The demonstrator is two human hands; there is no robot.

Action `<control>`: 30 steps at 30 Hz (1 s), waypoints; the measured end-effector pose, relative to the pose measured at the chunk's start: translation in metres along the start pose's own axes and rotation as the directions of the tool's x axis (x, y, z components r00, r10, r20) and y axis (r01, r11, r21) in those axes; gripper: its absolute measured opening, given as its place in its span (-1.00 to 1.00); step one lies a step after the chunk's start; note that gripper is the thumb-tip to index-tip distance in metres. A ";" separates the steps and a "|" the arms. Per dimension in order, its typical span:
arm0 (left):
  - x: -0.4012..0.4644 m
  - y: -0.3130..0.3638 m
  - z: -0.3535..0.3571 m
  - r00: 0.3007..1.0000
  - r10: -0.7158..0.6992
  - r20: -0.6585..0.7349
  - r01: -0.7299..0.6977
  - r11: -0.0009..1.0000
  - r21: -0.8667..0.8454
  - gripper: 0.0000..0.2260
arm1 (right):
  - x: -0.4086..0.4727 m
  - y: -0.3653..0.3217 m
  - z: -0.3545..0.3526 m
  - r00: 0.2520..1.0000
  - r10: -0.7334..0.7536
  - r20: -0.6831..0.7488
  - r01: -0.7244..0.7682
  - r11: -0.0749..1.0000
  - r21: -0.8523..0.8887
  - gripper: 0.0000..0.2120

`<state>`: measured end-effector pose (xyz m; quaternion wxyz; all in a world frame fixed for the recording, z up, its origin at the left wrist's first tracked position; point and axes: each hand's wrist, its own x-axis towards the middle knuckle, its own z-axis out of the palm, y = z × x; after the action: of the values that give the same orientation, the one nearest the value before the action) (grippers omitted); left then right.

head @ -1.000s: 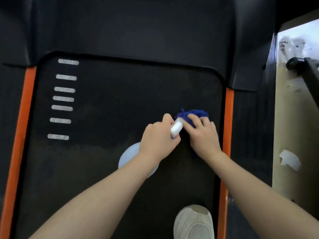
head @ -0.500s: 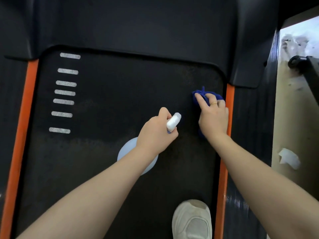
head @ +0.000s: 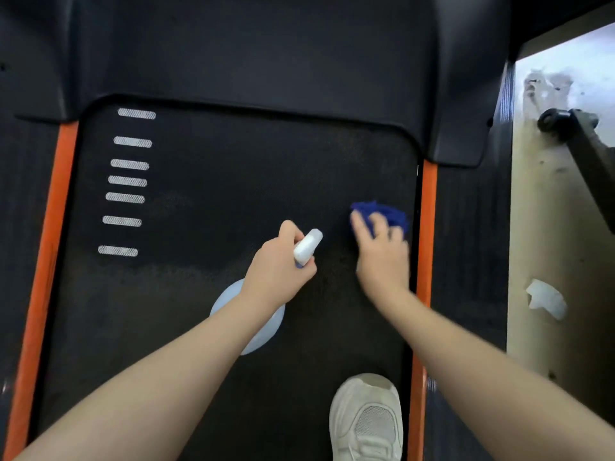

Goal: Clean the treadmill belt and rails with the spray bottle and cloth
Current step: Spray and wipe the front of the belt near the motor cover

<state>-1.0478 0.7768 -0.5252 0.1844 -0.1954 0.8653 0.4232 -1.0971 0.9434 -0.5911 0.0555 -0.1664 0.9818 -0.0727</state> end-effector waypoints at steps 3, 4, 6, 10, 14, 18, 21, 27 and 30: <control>-0.007 -0.007 -0.004 0.999 -0.053 -0.012 0.053 0.999 -0.011 -0.77 | -0.050 -0.010 0.016 0.911 -0.409 0.055 0.411 0.911 -0.025 -0.45; -0.008 -0.009 -0.004 0.998 -0.055 -0.013 0.054 0.998 -0.016 -0.77 | -0.050 -0.008 0.016 0.873 -0.480 0.080 0.484 0.875 -0.029 -0.47; -0.009 -0.013 -0.005 0.998 -0.055 -0.027 0.054 0.998 -0.021 -0.77 | -0.033 -0.002 0.013 0.868 -0.491 0.075 0.494 0.868 -0.036 -0.48; -0.011 -0.016 -0.002 0.999 -0.028 -0.028 0.028 1.000 -0.003 -0.77 | -0.018 0.020 0.005 0.983 -0.176 -0.056 0.172 0.982 -0.075 -0.43; -0.013 -0.014 0.001 1.000 -0.001 -0.002 0.001 1.000 0.022 -0.74 | -0.049 0.017 0.003 0.988 -0.154 -0.006 0.153 0.986 -0.065 -0.32; -0.012 -0.015 0.002 1.000 -0.006 -0.010 0.006 1.000 0.021 -0.74 | -0.029 0.029 0.001 0.947 -0.321 -0.002 0.319 0.942 -0.104 -0.46; -0.012 -0.016 0.004 1.000 -0.002 -0.004 0.002 0.999 0.034 -0.74 | 0.004 0.051 -0.007 0.990 -0.112 -0.087 0.102 0.989 -0.108 -0.43; -0.007 -0.012 0.005 0.996 -0.024 0.084 0.020 0.999 0.044 -0.74 | -0.057 0.029 0.008 0.978 -0.208 -0.015 0.204 0.970 -0.134 -0.46; -0.003 -0.009 0.003 0.999 -0.023 0.045 0.023 1.000 -0.006 -0.75 | -0.020 0.033 0.005 0.989 -0.133 -0.061 0.118 0.972 -0.202 -0.48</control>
<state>-1.0403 0.7753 -0.5313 0.2080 -0.1965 0.8572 0.4282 -1.0881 0.9801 -0.5993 -0.0026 -0.2303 0.9730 0.0159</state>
